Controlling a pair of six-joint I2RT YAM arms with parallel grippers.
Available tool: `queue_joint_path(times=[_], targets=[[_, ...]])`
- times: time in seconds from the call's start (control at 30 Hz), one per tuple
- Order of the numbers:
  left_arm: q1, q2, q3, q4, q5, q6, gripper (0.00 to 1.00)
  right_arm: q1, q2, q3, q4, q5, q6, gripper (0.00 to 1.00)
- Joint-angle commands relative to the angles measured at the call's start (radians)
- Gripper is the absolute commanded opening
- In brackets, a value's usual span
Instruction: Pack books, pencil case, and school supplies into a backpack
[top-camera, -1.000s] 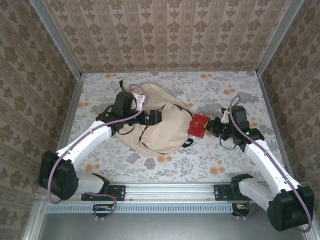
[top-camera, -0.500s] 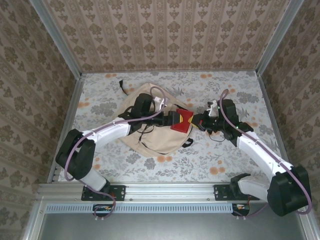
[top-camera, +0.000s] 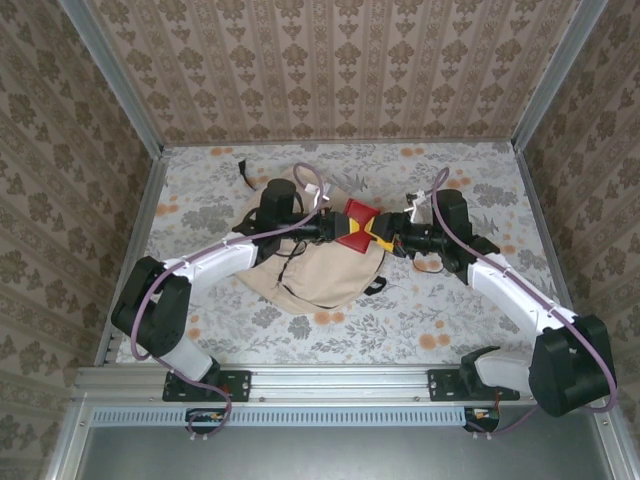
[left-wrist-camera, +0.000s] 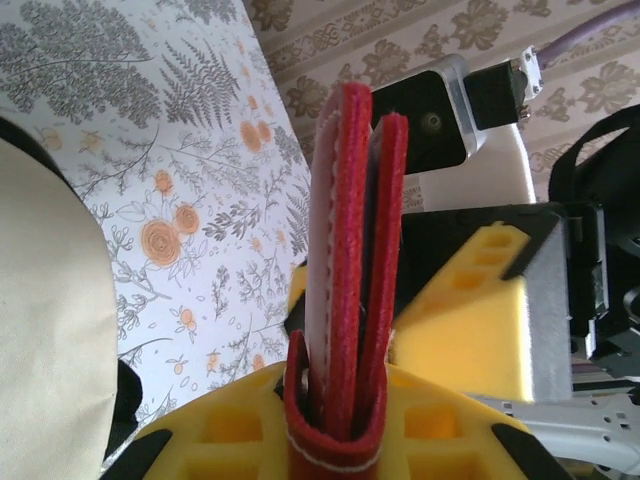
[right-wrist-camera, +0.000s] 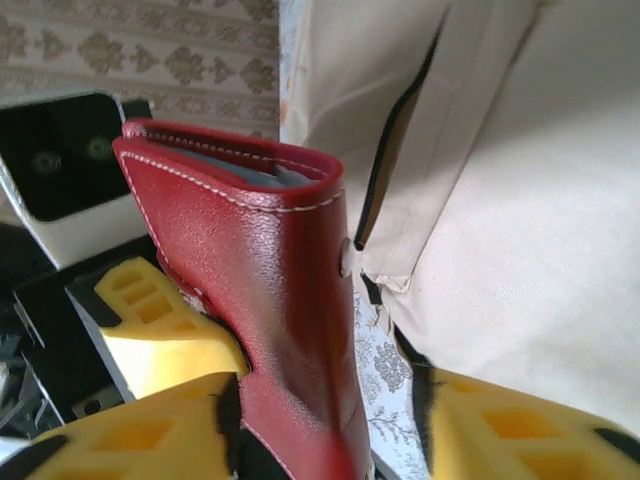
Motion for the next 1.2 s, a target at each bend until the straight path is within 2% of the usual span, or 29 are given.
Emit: queue_joint_path(times=[0.0,0.17,0.23,0.3,0.4,0.5,0.6,0.7,0.8,0.9,1.0,1.17], targets=[[0.017,0.001,-0.009,0.09,0.049,-0.066,0.1,0.012,0.021,0.03,0.068,-0.082,-0.039,0.57],[0.029,0.01,-0.01,0.126,0.068,-0.122,0.08,0.027,0.052,0.038,0.123,-0.11,-0.04,0.56],[0.032,0.015,-0.011,0.128,0.07,-0.135,0.08,0.028,0.058,0.037,0.149,-0.114,-0.031,0.53],[0.035,0.021,-0.012,0.134,0.075,-0.147,0.09,0.032,0.063,0.034,0.186,-0.118,-0.019,0.45],[0.049,0.024,-0.021,0.125,0.067,-0.151,0.2,0.034,0.062,0.037,0.185,-0.091,-0.018,0.26],[0.091,0.003,-0.033,0.031,0.03,-0.099,0.43,0.034,0.055,0.052,0.106,-0.038,-0.035,0.18],[0.133,-0.049,-0.027,-0.209,-0.075,0.052,0.6,0.035,0.047,0.055,0.03,0.015,-0.044,0.15],[0.154,-0.108,0.006,-0.466,-0.254,0.215,0.65,0.038,0.047,0.051,-0.025,0.059,-0.048,0.15],[0.16,-0.143,0.035,-0.643,-0.414,0.336,0.65,0.049,0.058,0.045,-0.034,0.076,-0.045,0.15],[0.161,-0.165,0.053,-0.739,-0.524,0.446,0.64,0.073,0.082,0.047,-0.022,0.08,-0.04,0.15],[0.161,-0.175,0.059,-0.773,-0.562,0.588,0.63,0.098,0.113,0.061,-0.012,0.083,-0.036,0.16],[0.16,-0.139,0.098,-0.846,-0.733,0.653,0.59,0.141,0.157,0.078,0.025,0.088,-0.01,0.16]])
